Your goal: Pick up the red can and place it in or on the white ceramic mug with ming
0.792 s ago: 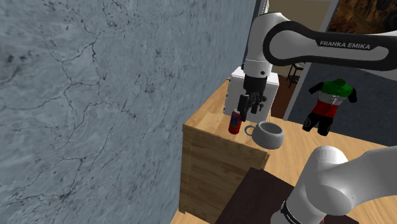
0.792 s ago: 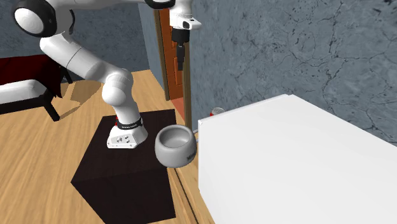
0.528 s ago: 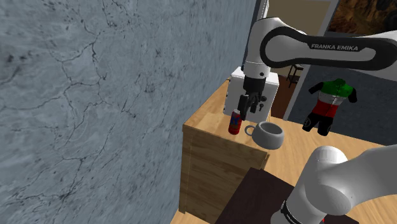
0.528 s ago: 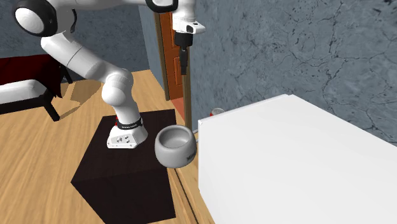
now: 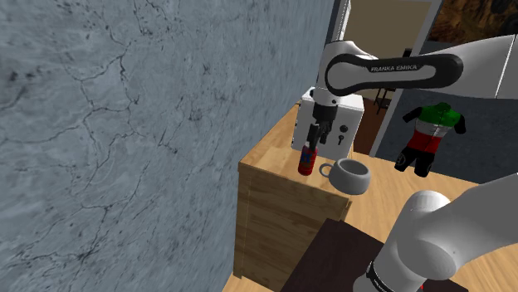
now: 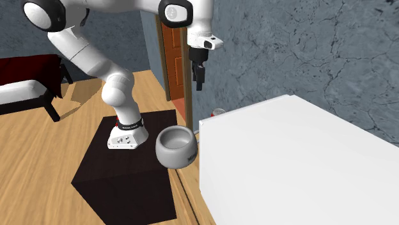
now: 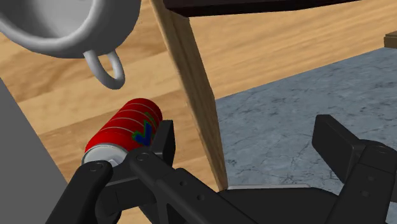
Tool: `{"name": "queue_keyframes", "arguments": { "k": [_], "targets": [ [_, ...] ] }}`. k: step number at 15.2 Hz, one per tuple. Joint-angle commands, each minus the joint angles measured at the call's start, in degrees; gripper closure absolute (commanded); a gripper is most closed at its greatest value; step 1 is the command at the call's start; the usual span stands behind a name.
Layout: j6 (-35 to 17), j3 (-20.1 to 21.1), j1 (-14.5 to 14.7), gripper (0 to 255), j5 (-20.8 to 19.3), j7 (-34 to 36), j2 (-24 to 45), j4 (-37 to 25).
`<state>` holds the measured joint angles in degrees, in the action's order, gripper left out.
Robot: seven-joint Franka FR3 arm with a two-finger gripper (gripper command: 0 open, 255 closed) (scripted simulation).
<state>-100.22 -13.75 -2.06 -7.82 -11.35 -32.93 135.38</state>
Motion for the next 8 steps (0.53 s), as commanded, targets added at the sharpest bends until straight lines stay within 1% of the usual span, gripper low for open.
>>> {"name": "queue_keyframes", "arguments": {
  "k": [1,5,8],
  "targets": [
    [-2.5,-2.5,-0.3,0,-0.7,-3.3,3.0,-1.1],
    [-7.2,-6.9,-0.3,0,-0.7,-9.6,10.0,-4.4],
    [-10.3,-10.1,-0.2,0,0.5,-14.6,15.8,-7.7]
  ]
}}
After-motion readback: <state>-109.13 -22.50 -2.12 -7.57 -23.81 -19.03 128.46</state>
